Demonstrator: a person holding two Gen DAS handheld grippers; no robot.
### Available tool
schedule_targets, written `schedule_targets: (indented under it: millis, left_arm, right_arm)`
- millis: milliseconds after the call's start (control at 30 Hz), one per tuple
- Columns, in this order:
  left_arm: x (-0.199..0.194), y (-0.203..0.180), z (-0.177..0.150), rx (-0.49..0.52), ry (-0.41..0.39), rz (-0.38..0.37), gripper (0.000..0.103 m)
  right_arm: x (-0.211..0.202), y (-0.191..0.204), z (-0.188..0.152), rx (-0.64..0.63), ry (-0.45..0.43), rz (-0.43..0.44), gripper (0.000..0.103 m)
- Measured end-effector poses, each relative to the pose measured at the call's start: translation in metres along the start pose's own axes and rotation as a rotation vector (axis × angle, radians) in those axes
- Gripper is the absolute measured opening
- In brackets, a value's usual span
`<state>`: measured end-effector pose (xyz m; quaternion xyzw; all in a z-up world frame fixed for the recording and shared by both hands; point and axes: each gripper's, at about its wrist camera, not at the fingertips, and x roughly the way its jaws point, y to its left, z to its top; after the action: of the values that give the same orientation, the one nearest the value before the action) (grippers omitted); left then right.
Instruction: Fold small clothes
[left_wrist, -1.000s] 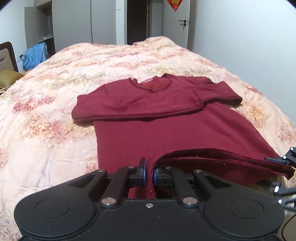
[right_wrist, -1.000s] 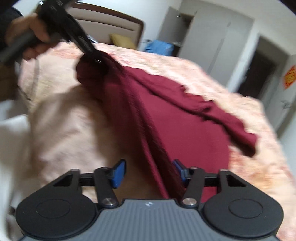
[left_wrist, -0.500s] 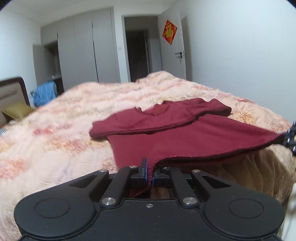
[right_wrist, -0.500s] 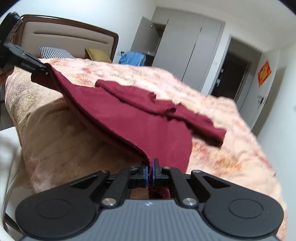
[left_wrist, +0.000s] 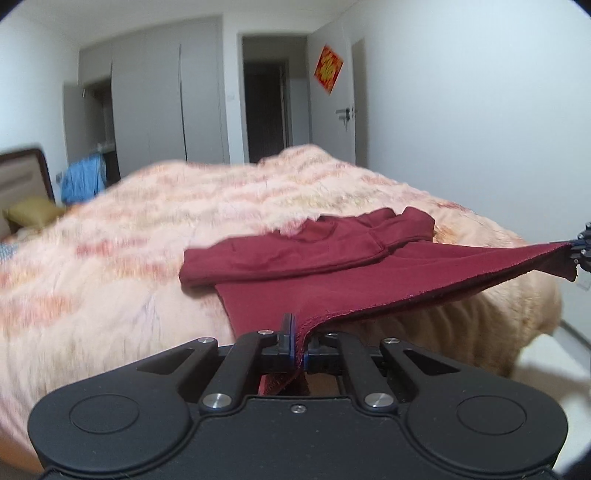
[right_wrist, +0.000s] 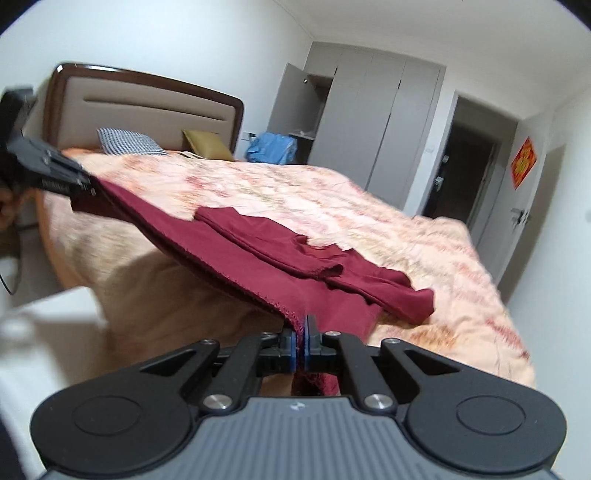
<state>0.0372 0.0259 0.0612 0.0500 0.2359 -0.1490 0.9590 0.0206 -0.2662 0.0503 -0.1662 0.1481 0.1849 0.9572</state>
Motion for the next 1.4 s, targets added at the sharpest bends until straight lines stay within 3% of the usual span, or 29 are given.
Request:
schedule_targets:
  millis: [167,333,500,767,1033,1233,1400]
  left_arm:
    - [0.002,0.004,0.012,-0.075,0.026,-0.001,0.003]
    - [0.039,0.024,0.064,-0.179,-0.005,0.011,0.003]
    - [0.102,0.046,0.126,-0.158,-0.008,0.035,0.004]
    - [0.231,0.084,0.188,-0.095,0.140,0.038,0.004]
    - [0.355,0.124,0.183,-0.156,0.303,0.012,0.004]
    - [0.410,0.137,0.170,-0.194,0.365,-0.019,0.005]
    - [0.427,0.142,0.162,-0.198,0.396,-0.032,0.022]
  right_arm:
    - [-0.010,-0.012,0.015,0.022,0.005,0.030,0.004]
    - [0.023,-0.023,0.047,-0.057,-0.044,-0.042,0.005]
    - [0.094,-0.053,0.095,-0.130,-0.059,-0.115,0.005]
    - [0.232,-0.120,0.151,-0.137,0.054,-0.122,0.005]
    - [0.348,-0.157,0.142,-0.089,0.219,-0.069,0.005]
    - [0.401,-0.171,0.112,-0.047,0.293,-0.043,0.005]
    - [0.423,-0.183,0.099,0.002,0.319,-0.014,0.014]
